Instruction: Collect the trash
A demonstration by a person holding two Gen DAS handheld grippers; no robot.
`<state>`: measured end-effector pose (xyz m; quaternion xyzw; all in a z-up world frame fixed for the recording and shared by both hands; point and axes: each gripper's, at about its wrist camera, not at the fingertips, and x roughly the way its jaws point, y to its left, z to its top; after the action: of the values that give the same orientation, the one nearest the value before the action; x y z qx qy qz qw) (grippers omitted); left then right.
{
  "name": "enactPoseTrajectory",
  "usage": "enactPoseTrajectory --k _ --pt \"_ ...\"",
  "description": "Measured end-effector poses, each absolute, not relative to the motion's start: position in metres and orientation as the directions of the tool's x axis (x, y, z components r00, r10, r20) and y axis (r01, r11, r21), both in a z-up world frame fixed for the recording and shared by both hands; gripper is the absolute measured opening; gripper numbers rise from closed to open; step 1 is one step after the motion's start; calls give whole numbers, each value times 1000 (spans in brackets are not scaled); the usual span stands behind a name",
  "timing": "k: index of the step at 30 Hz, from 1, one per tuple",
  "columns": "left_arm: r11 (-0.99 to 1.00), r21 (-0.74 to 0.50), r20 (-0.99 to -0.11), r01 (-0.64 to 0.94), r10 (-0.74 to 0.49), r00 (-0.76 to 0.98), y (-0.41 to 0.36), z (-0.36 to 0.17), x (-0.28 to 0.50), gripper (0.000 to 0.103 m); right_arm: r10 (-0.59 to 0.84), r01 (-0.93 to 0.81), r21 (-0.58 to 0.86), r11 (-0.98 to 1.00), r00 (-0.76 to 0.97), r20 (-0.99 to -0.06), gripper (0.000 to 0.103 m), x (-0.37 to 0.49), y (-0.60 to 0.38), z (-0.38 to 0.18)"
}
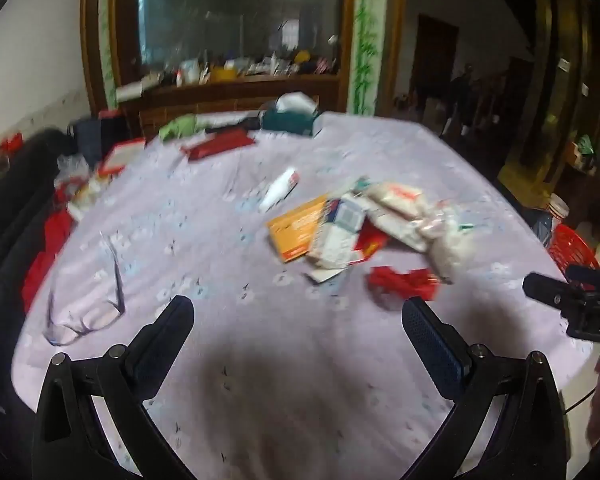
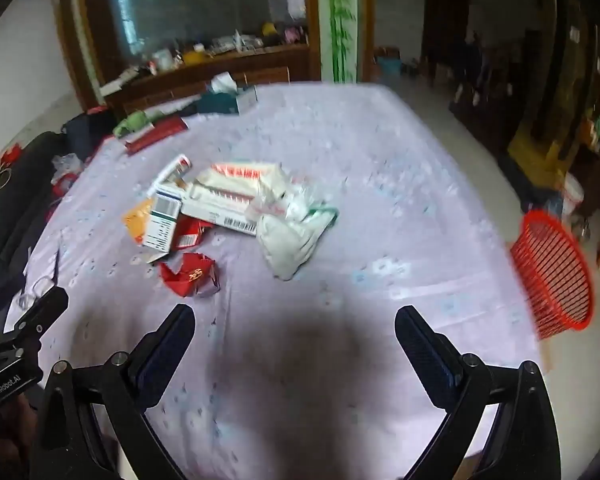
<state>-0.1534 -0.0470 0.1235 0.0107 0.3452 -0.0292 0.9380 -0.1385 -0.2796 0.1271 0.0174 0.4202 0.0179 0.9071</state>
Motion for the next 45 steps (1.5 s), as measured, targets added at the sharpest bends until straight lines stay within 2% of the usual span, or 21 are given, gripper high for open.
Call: enactPoseTrajectory --k 5,12,25,45 --pt "993 57 -623 100 -43 781 -82 144 -178 103 9 -17 -4 1000 682 -731 101 -165 -296 145" --pt "996 58 -610 65 -16 792 -102 152 -192 103 23 -42 -9 999 704 -710 101 -182 -322 146" --pt "997 56 -618 44 0 786 -129 154 -204 103 48 -65 4 998 693 -719 101 -185 -351 143" --pt "992 37 -650 123 -69 756 -154 144 -197 103 2 -1 2 1000 667 -745 101 -188 -371 131"
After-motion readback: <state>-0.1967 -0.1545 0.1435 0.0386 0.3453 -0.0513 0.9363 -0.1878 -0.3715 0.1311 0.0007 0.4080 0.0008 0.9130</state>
